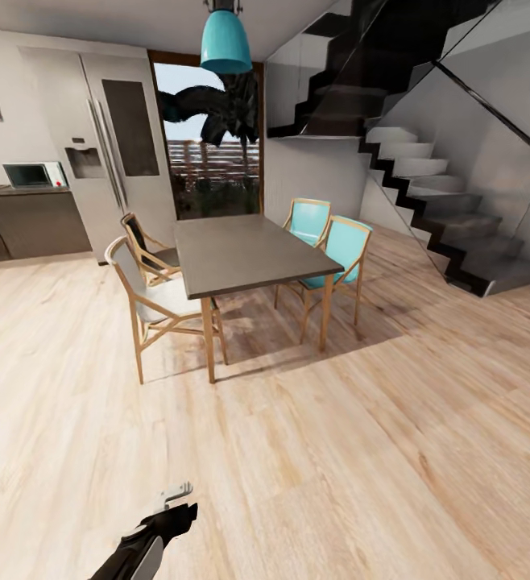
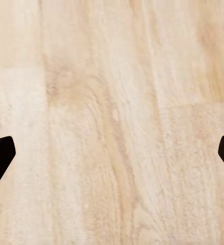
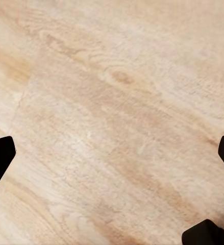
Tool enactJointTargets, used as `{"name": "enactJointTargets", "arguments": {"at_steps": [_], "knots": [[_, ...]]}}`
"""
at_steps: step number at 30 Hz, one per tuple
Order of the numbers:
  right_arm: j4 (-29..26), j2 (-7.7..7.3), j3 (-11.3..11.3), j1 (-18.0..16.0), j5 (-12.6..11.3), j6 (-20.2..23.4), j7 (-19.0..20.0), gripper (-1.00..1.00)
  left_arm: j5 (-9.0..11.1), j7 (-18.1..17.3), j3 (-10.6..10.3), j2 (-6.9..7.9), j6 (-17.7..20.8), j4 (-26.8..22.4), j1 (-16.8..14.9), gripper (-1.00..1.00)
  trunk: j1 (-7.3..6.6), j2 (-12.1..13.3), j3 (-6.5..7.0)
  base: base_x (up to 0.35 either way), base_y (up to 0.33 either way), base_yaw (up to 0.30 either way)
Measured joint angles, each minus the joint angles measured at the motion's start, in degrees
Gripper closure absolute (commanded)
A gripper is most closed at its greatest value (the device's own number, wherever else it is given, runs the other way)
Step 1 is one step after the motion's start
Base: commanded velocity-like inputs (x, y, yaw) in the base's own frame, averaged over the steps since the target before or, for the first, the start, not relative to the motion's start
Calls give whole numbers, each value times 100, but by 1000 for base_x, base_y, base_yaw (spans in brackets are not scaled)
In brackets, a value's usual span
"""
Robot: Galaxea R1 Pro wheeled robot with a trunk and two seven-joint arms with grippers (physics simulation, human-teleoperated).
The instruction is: Place each of the two pumpkins and all three candles from the living room inside a cabinet in the living room (use any cabinet), then make sure every cabinet is closed, and position the cauldron so it is next to a table in the living room.
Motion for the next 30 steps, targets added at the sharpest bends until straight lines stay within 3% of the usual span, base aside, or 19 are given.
{"name": "enactJointTargets", "arguments": {"at_steps": [16, 30], "knots": [[2, -19, -2, 1, 9, 0, 69, -100, -8, -2, 0, 5, -2, 4, -3, -100, 0, 0, -31, 285, 72, -240], [14, -14, -9, 1, -8, 0, 3, -100, -9, -2, 0, 5, -5, 13, -1, -100, 2, 0, -32, 150, 0, -255]]}}
